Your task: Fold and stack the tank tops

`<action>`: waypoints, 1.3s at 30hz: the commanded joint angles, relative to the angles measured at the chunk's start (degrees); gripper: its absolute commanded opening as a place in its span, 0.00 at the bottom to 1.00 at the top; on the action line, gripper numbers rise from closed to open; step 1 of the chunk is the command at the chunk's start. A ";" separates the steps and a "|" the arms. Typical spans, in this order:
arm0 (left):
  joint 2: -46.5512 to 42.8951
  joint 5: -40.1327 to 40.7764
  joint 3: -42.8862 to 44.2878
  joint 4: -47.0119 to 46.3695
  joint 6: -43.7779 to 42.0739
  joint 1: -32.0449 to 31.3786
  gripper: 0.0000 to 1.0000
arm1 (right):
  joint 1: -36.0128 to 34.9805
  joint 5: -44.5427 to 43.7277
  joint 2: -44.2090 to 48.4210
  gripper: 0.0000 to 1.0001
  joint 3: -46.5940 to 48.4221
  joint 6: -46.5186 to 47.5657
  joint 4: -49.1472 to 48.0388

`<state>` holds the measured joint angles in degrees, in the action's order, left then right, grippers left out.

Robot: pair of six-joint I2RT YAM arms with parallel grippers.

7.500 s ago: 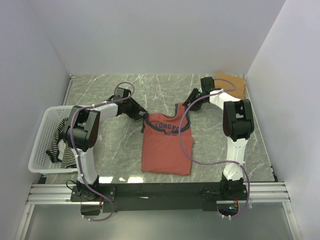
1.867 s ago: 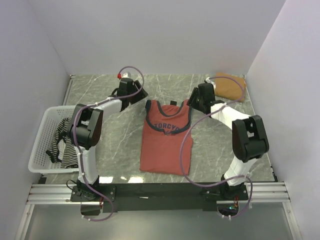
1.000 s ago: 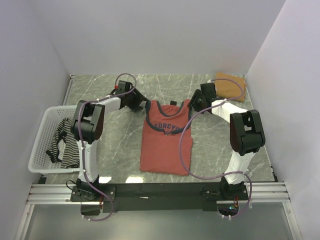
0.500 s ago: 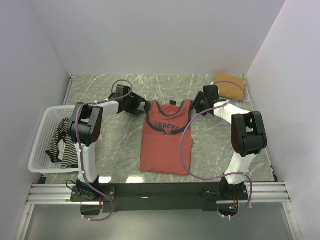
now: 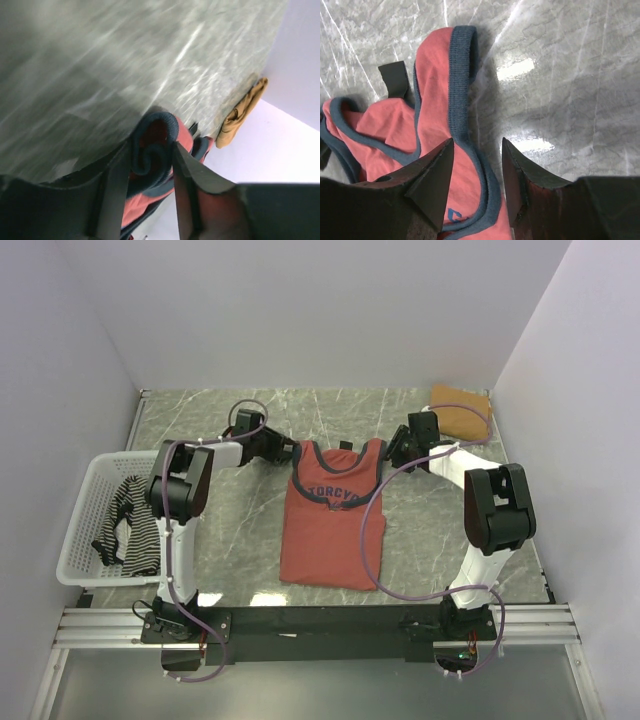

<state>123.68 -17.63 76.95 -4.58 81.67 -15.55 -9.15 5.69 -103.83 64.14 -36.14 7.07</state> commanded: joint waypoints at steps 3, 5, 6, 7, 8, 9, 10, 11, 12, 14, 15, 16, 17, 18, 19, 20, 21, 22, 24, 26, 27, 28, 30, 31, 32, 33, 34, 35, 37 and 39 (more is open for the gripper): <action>4.63 -3.99 4.53 -9.11 -6.07 -0.01 0.37 | 0.71 1.25 2.76 0.49 0.72 0.54 -1.09; 5.17 -4.17 5.14 -10.97 -7.22 0.08 0.29 | 0.71 1.60 2.58 0.48 0.90 0.72 -1.01; 5.34 -4.34 5.23 -12.02 -8.53 0.08 0.27 | 0.80 1.78 2.58 0.47 0.90 0.81 -1.18; 5.69 -4.52 5.67 -12.64 -9.33 0.17 0.25 | 0.80 1.95 2.49 0.47 0.99 0.81 -1.27; 5.87 -4.96 6.02 -14.04 -10.99 0.26 0.19 | 0.80 2.21 2.41 0.46 0.99 0.90 -1.27; 5.87 -5.22 6.11 -15.62 -12.14 0.17 0.17 | 0.88 2.56 2.49 0.45 1.07 0.98 -1.53; 5.70 -5.05 6.20 -16.33 -13.28 0.26 0.15 | 0.80 2.74 2.32 0.45 1.16 1.16 -1.53; 5.52 -5.14 6.20 -18.17 -15.90 0.26 0.12 | 0.80 2.83 2.14 0.45 1.25 1.07 -1.53; 5.09 -5.75 6.02 -20.36 -17.23 0.26 0.10 | 0.80 3.09 2.05 0.45 1.43 1.07 -1.45; 4.64 -6.89 5.58 -22.92 -19.87 0.26 0.08 | 0.80 3.45 2.05 0.44 1.60 1.07 -1.71; 4.03 -8.02 5.32 -25.19 -22.75 0.26 0.07 | 0.88 3.53 2.14 0.43 1.60 0.99 -1.97; 3.77 -8.65 5.06 -26.17 -24.26 0.26 0.07 | 0.89 3.97 2.23 0.43 1.43 0.98 -2.32; 3.33 -9.09 4.53 -27.49 -27.50 0.26 0.06 | 0.80 4.24 2.40 0.43 1.34 1.07 -2.59; 2.28 -10.22 3.40 -29.07 -29.01 0.26 0.06 | 0.80 4.41 2.67 0.43 1.25 1.42 -3.20; 1.66 -10.76 2.69 -29.78 -30.24 0.26 0.05 | 0.80 4.85 2.76 0.43 1.16 1.51 -3.29; 1.05 -11.81 1.81 -31.09 -32.25 0.26 0.06 | 0.80 4.85 2.93 0.43 1.16 1.69 -3.47; -0.27 -12.69 -0.11 -33.19 -33.14 0.17 0.06 | 0.88 4.94 3.02 0.43 1.16 1.77 -3.73; -0.63 -14.43 -0.65 -33.39 -34.02 0.08 0.06 | 0.89 4.94 3.11 0.42 1.16 1.78 -3.90; -1.68 -15.68 -1.79 -32.87 -37.36 -0.44 0.06 | 0.80 5.55 2.93 0.42 1.34 1.69 -4.34; -2.38 -15.60 -2.41 -29.71 -41.74 -1.40 0.05 | 0.62 6.34 2.67 0.42 2.39 1.69 -4.17; -2.91 -15.68 -2.85 -28.39 -43.25 -1.76 0.05 | 0.10 6.52 2.50 0.42 2.74 1.77 -4.26; -3.26 -15.51 -3.20 -27.25 -44.74 -2.11 0.05 | 0.01 6.61 2.41 0.42 3.53 1.86 -4.26; -4.75 -13.32 -4.17 -22.59 -49.57 -3.52 0.05 | -0.52 6.96 1.97 0.43 4.15 2.04 -4.43; -5.37 -12.44 -4.78 -21.62 -50.72 -3.87 0.05 | -0.69 7.05 1.97 0.43 4.59 2.04 -4.52; -5.90 -10.60 -5.49 -20.22 -52.65 -4.48 0.04 | -0.87 7.22 1.71 0.43 4.77 2.04 -4.61; -6.77 -9.63 -6.45 -19.60 -53.36 -4.66 0.04 | -1.22 7.31 1.44 0.43 5.03 2.04 -4.70; -7.22 -8.57 -6.98 -18.98 -54.15 -4.75 0.03 | -1.40 7.49 1.35 0.43 5.29 2.13 -4.70; -7.83 -6.30 -7.68 -18.63 -55.46 -5.27 0.04 | -1.57 7.58 1.35 0.43 5.38 2.21 -4.96; -9.42 -3.31 -9.09 -16.96 -57.66 -6.24 0.04 | -2.27 8.28 1.26 0.43 5.73 2.56 -5.22; -9.86 1.25 -9.36 -14.24 -60.39 -7.91 0.05 | -3.07 8.37 0.74 0.43 6.96 3.44 -4.79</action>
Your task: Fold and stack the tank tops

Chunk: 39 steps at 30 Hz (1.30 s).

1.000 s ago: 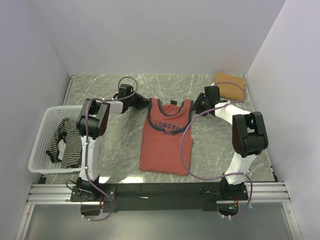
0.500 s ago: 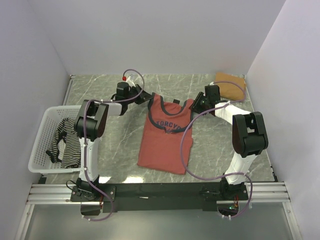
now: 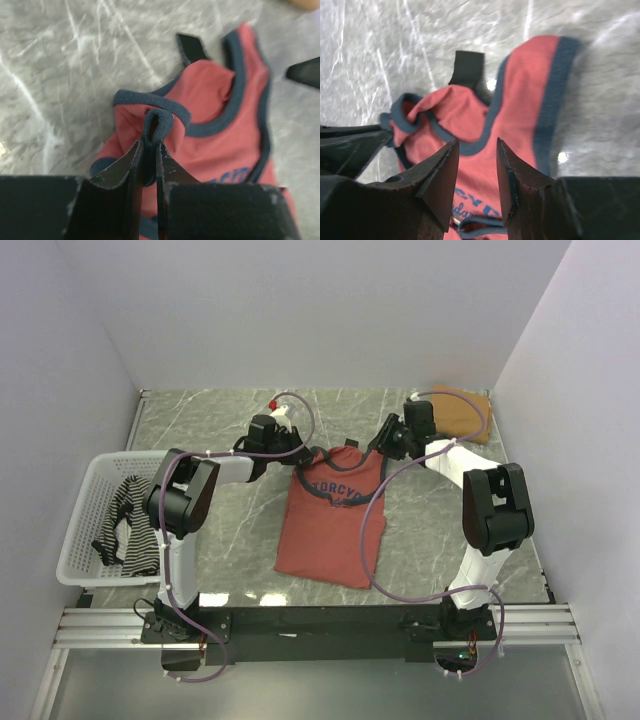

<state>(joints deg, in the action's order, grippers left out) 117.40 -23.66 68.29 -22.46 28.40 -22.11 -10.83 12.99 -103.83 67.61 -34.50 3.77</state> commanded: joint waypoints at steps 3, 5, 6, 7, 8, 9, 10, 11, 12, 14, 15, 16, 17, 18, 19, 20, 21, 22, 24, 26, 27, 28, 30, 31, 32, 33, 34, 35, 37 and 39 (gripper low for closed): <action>-3.50 13.00 -0.53 6.98 -9.85 -3.64 0.08 | -3.14 1.24 -0.14 0.44 4.72 2.86 -0.70; -4.11 16.08 -1.49 7.60 -10.74 -4.87 0.16 | -4.63 0.72 -0.84 0.44 5.86 3.82 0.09; -4.64 17.32 -2.10 7.52 -10.56 -5.22 0.19 | -4.99 0.28 -1.02 0.44 6.56 4.09 0.27; -5.16 18.55 -2.89 6.56 -10.47 -5.31 0.24 | -5.43 -0.07 -1.20 0.45 6.83 4.27 0.53; -5.86 19.52 -3.77 5.94 -9.86 -5.66 0.27 | -5.95 0.01 -1.46 0.45 7.00 4.61 0.80; -7.44 20.40 -5.61 5.15 -9.68 -5.84 0.31 | -6.22 0.01 -2.16 0.45 7.70 4.71 0.89; -8.32 21.10 -6.58 3.49 -9.51 -5.93 0.36 | -6.39 0.01 -2.60 0.46 8.23 4.79 1.24; -9.72 22.07 -7.98 3.13 -9.51 -6.36 0.38 | -6.83 0.19 -3.74 0.46 8.76 4.97 1.85; -10.35 23.12 -8.43 2.95 -9.51 -6.54 0.39 | -7.01 0.36 -4.36 0.46 10.07 5.06 2.29; -10.97 23.48 -8.70 3.21 -10.29 -7.07 0.42 | -7.54 0.28 -6.20 0.47 11.48 4.97 3.34; -10.88 23.48 -8.53 3.73 -10.56 -7.25 0.42 | -8.15 0.02 -6.82 0.47 12.97 4.97 3.87; -10.71 25.40 -8.35 4.17 -11.17 -7.42 0.42 | -8.68 -0.25 -7.26 0.47 13.50 5.06 4.22; -10.36 25.94 -8.18 4.70 -11.52 -7.86 0.42 | -9.12 -0.34 -7.87 0.47 14.03 4.97 4.66; -10.35 26.82 -8.26 5.05 -11.88 -8.30 0.42 | -9.47 -0.86 -8.14 0.47 14.73 4.97 4.75; -10.53 27.35 -8.35 5.14 -12.23 -8.56 0.42 | -10.43 -1.04 -8.23 0.47 15.00 4.88 4.76; -11.40 27.18 -9.31 4.45 -12.23 -9.00 0.42 | -10.79 -1.30 -8.58 0.47 15.26 4.97 4.93; -11.93 27.00 -9.93 4.01 -12.14 -9.09 0.42 | -11.23 -1.48 -8.84 0.47 16.14 4.97 5.10; -12.37 26.56 -10.45 3.57 -11.97 -9.09 0.41 | -11.93 -1.65 -9.19 0.47 16.75 5.06 5.28; -13.60 25.60 -11.34 3.12 -11.88 -9.09 0.41 | -12.72 -1.92 -10.33 0.47 18.51 5.06 5.63; -15.09 24.46 -12.47 2.51 -11.62 -9.09 0.41 | -13.60 -1.92 -11.91 0.48 20.00 5.23 6.24; -15.36 24.10 -12.83 1.81 -11.62 -9.09 0.41 | -13.95 -1.83 -12.62 0.48 21.75 5.32 6.34; -15.54 24.10 -13.09 1.89 -11.27 -9.09 0.40 | -14.30 -1.48 -13.41 0.48 22.64 5.32 6.51; -15.01 24.10 -12.66 2.15 -11.35 -9.09 0.39 | -15.01 -1.13 -15.61 0.48 25.01 5.06 7.48; -14.84 24.10 -12.57 2.24 -11.09 -9.09 0.39 | -15.01 -0.87 -16.31 0.48 25.46 4.97 7.65; -14.49 24.10 -12.57 2.16 -10.91 -9.09 0.38 | -15.36 -0.52 -17.10 0.48 25.72 4.80 7.31; -14.31 24.10 -12.57 1.98 -10.83 -9.01 0.38 | -15.54 -0.34 -17.37 0.48 25.73 4.71 7.04; -14.13 23.14 -12.57 1.72 -10.56 -9.09 0.37 | -15.62 -0.25 -17.72 0.48 25.81 4.62 6.87; -13.79 23.13 -12.57 1.72 -10.39 -9.09 0.36 | -15.71 -0.08 -18.50 0.49 25.90 4.62 6.86; -13.78 23.13 -12.92 1.02 -9.34 -9.09 0.35 | -15.63 0.45 -19.39 0.50 26.51 4.62 6.60; -14.39 23.48 -13.62 0.05 -7.76 -8.83 0.35 | -15.71 1.85 -20.62 0.50 27.22 4.36 6.25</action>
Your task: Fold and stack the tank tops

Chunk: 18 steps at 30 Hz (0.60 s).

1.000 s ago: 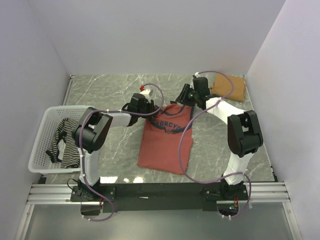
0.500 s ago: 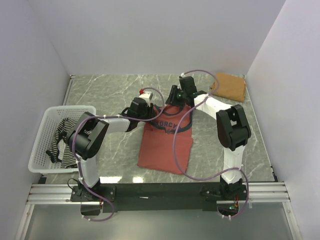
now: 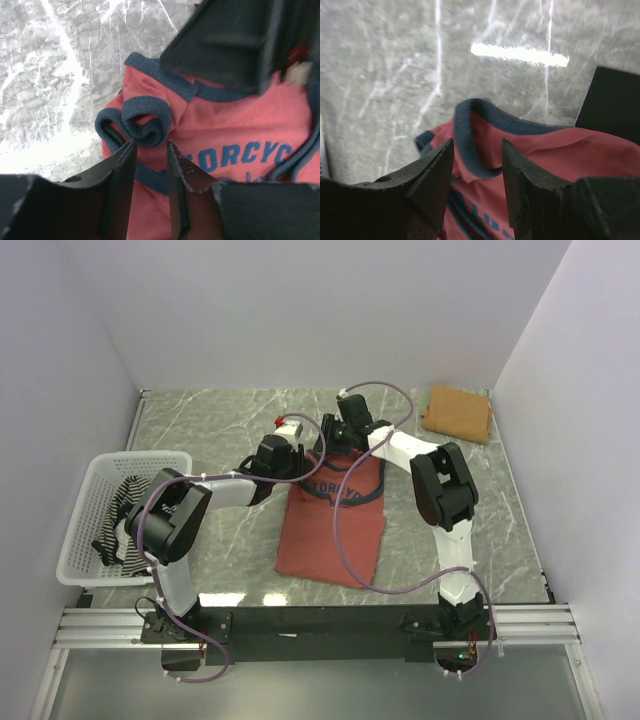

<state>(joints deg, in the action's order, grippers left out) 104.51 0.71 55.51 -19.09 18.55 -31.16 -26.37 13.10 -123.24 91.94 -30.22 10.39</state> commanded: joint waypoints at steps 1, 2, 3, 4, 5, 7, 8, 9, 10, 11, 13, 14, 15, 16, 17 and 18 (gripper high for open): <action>-1.76 -0.89 -1.10 -3.93 3.94 0.48 0.36 | 0.00 2.36 -1.65 0.50 2.89 -0.02 -0.63; -2.46 -0.97 -1.45 -4.72 5.09 0.92 0.36 | -0.08 2.97 -2.00 0.50 2.89 -0.63 -1.51; -2.90 -0.89 -1.54 -5.07 6.23 1.36 0.35 | -0.17 3.68 -2.26 0.50 2.72 -0.89 -1.95; -3.26 -0.89 -1.71 -5.60 8.59 1.80 0.35 | -0.09 4.12 -2.44 0.50 2.63 -1.24 -2.30; -4.22 1.55 -1.89 -5.78 9.83 2.50 0.35 | -0.17 4.47 -2.53 0.50 2.54 -1.68 -3.09; -5.01 1.31 -1.98 -6.04 13.42 4.08 0.35 | -0.17 4.83 -2.71 0.49 2.37 -2.04 -3.54; -5.28 1.57 -1.55 -5.78 14.93 4.52 0.35 | -0.09 4.83 -2.79 0.49 2.37 -2.13 -3.97; -5.28 1.31 -0.84 -4.13 16.16 5.05 0.35 | -0.17 4.83 -2.71 0.47 2.02 -2.30 -4.24; -5.11 -0.08 -0.32 -4.02 18.43 6.27 0.35 | -0.09 5.09 -2.79 0.45 1.75 -2.65 -4.59; -4.41 -0.27 1.08 -3.41 19.85 6.72 0.35 | -0.08 5.26 -2.79 0.43 1.49 -2.74 -5.03; -3.70 -3.86 2.32 -2.18 22.92 7.86 0.36 | -0.17 5.35 -2.53 0.28 0.70 -3.62 -5.64; -2.83 -4.66 3.89 -1.39 24.07 8.13 0.36 | -0.09 5.53 -2.27 0.24 -0.26 -3.71 -6.69; -2.38 -5.80 5.04 0.01 25.04 8.30 0.37 | -0.17 5.44 -2.18 0.15 -0.62 -3.80 -6.96; -1.77 -6.59 6.79 2.37 27.05 8.65 0.38 | -0.09 5.35 -2.01 0.10 -0.88 -4.14 -7.05; -1.07 -7.03 7.50 3.35 28.37 8.74 0.39 | -0.17 5.44 -1.83 0.06 -1.58 -4.32 -7.58; -0.45 -7.82 8.29 4.40 30.91 8.83 0.42 | -0.17 5.44 -1.74 0.00 -2.02 -4.41 -7.84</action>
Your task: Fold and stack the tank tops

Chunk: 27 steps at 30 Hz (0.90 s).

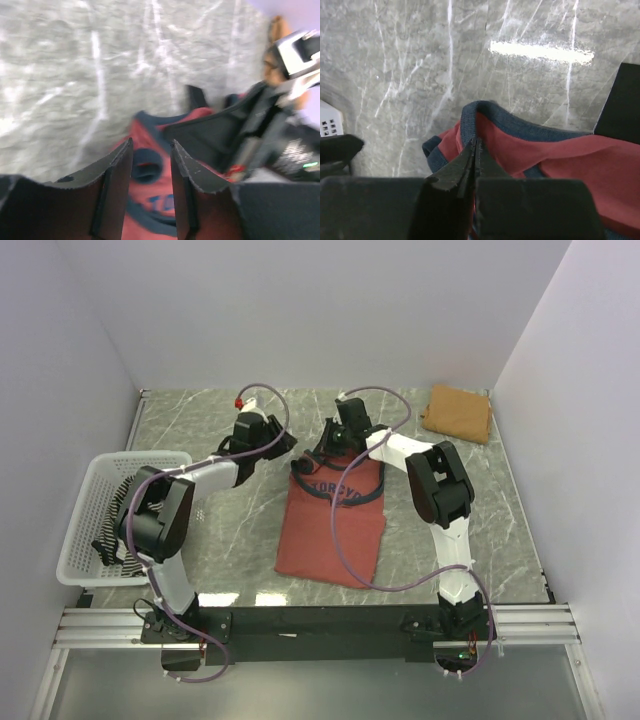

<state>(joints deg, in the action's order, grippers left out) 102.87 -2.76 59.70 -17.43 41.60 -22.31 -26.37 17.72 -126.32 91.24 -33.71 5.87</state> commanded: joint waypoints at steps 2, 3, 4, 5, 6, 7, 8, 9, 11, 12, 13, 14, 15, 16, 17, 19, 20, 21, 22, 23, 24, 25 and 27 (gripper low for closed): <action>3.20 -7.33 6.81 6.17 10.50 0.07 0.42 | -0.08 0.57 2.30 0.00 -2.99 -1.44 -4.45; 3.82 -8.65 7.35 6.53 11.73 0.07 0.43 | 0.09 0.57 2.74 0.00 -3.87 -1.79 -5.25; 4.44 -9.27 8.66 7.32 14.01 0.07 0.43 | 0.00 0.57 3.62 0.00 -4.66 -2.23 -5.78; 5.58 -9.54 9.55 10.37 15.16 0.07 0.44 | 0.09 0.57 3.89 0.00 -5.63 -2.32 -5.78; 6.11 -9.71 10.16 11.18 15.78 0.07 0.44 | 0.09 0.31 4.15 0.00 -5.81 -2.41 -5.78; 6.55 -9.19 11.65 13.10 16.83 -0.02 0.44 | 0.09 0.30 4.68 0.00 -5.99 -2.41 -5.78; 6.99 -8.67 12.01 15.21 17.45 -0.02 0.45 | 0.18 0.30 4.77 0.00 -6.51 -2.41 -5.78; 7.17 -8.49 12.19 16.36 19.46 -0.02 0.45 | 0.27 0.04 5.12 0.00 -6.78 -2.41 -7.17; 6.99 -8.92 11.76 17.17 21.93 -0.02 0.45 | 0.44 -0.14 5.73 0.00 -7.57 -2.67 -7.71; 6.73 -9.10 11.23 17.08 24.72 -0.02 0.45 | 0.44 0.04 5.91 0.00 -7.74 -2.76 -7.89; 6.21 -9.27 10.09 16.73 25.88 -0.19 0.45 | 0.53 0.04 6.17 0.00 -7.83 -2.85 -7.98; 5.94 -8.93 9.73 16.73 26.94 -0.37 0.45 | 0.53 0.04 6.18 0.00 -7.83 -2.94 -7.98; 5.76 -8.32 9.56 17.25 28.69 -0.54 0.46 | 0.44 -0.05 6.18 0.00 -7.83 -2.94 -7.98; 5.59 -8.05 9.21 17.26 29.40 -0.89 0.46 | 0.53 0.04 6.09 0.00 -7.83 -2.94 -7.98; 5.33 -8.13 8.94 17.26 30.02 -0.99 0.46 | 0.62 0.13 6.09 0.00 -7.92 -3.02 -8.06; 5.32 -8.22 9.03 17.34 31.42 -1.42 0.48 | 0.62 0.13 6.17 0.00 -8.01 -3.02 -8.07; 5.41 -7.96 9.12 17.26 31.69 -1.51 0.48 | 0.53 0.13 6.26 0.00 -8.10 -3.11 -8.24; 5.41 -7.00 9.20 18.73 32.31 -1.77 0.48 | 0.62 0.13 6.26 0.00 -8.18 -3.11 -8.24; 5.24 -6.73 9.12 19.27 32.57 -1.95 0.47 | 0.53 0.13 6.18 0.00 -8.10 -3.11 -8.15; 5.15 -6.47 8.94 19.28 32.92 -1.95 0.47 | 0.62 0.13 6.26 0.00 -8.10 -3.11 -8.15; 4.89 -6.20 8.77 19.10 33.62 -1.95 0.47 | 0.62 0.13 6.18 0.00 -8.18 -3.11 -8.15; 4.54 -5.76 8.33 18.84 33.89 -2.04 0.47 | 0.71 0.13 6.26 0.00 -8.10 -2.94 -8.07; 4.62 -5.41 8.67 19.62 34.07 -2.04 0.45 | 0.62 0.13 6.17 0.00 -8.10 -3.02 -7.98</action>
<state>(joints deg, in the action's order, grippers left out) 110.19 -9.78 68.64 1.52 73.41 -24.16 -26.02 17.85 -123.46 83.20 -36.58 -0.40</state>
